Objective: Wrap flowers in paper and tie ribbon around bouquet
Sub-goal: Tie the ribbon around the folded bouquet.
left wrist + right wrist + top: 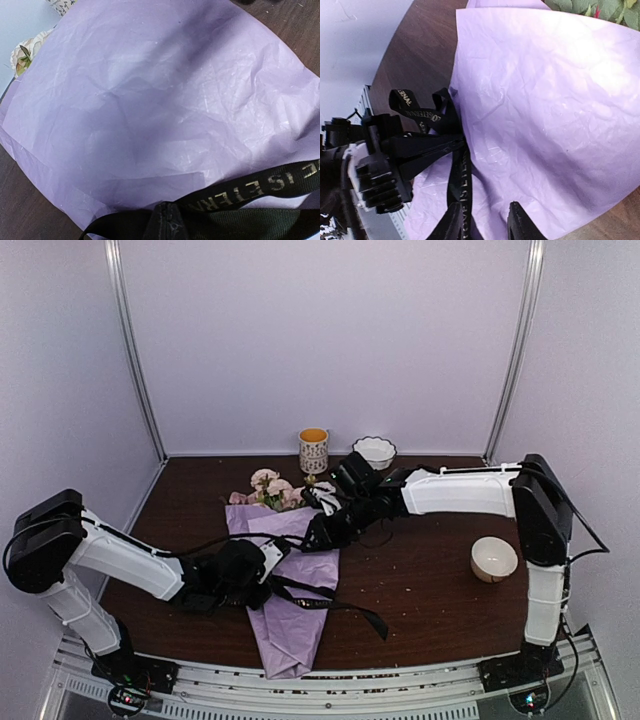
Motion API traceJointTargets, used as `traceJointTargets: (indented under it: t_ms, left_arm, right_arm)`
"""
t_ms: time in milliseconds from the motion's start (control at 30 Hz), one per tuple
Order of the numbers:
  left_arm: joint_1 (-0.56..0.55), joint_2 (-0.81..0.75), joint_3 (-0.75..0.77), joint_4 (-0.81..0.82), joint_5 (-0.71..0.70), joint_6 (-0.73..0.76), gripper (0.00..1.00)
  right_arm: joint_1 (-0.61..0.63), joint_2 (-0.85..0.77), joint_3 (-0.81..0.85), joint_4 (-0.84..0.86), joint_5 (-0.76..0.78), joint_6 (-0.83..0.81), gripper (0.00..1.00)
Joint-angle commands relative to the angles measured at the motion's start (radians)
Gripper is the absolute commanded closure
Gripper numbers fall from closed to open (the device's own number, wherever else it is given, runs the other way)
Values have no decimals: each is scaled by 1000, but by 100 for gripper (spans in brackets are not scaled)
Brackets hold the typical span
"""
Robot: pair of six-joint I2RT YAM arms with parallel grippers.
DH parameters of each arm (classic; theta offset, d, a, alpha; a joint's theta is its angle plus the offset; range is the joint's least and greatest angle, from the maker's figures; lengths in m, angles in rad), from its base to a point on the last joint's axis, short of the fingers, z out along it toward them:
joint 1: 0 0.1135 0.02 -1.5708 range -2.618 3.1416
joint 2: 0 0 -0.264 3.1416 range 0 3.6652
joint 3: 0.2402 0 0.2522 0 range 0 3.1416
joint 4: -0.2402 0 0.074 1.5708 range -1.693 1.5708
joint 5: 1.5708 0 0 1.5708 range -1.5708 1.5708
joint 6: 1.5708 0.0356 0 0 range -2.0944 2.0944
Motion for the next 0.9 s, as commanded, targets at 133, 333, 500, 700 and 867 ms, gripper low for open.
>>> traceJointTargets:
  t_ms: [133, 333, 500, 700, 867]
  left_arm:
    - [8, 6, 4, 32, 14, -11, 100]
    - [11, 9, 7, 30, 18, -12, 100]
    - [11, 8, 7, 24, 17, -14, 100]
    - [13, 6, 7, 21, 16, -13, 100]
    - [13, 5, 7, 19, 17, -15, 100]
  right_arm:
    - [9, 170, 111, -224, -35, -189, 74]
    - [41, 172, 63, -171, -187, -237, 74]
    - [45, 170, 26, -80, -257, -220, 73]
    - [53, 152, -17, 25, -300, -175, 71]
    - [59, 139, -51, 102, -307, -129, 66]
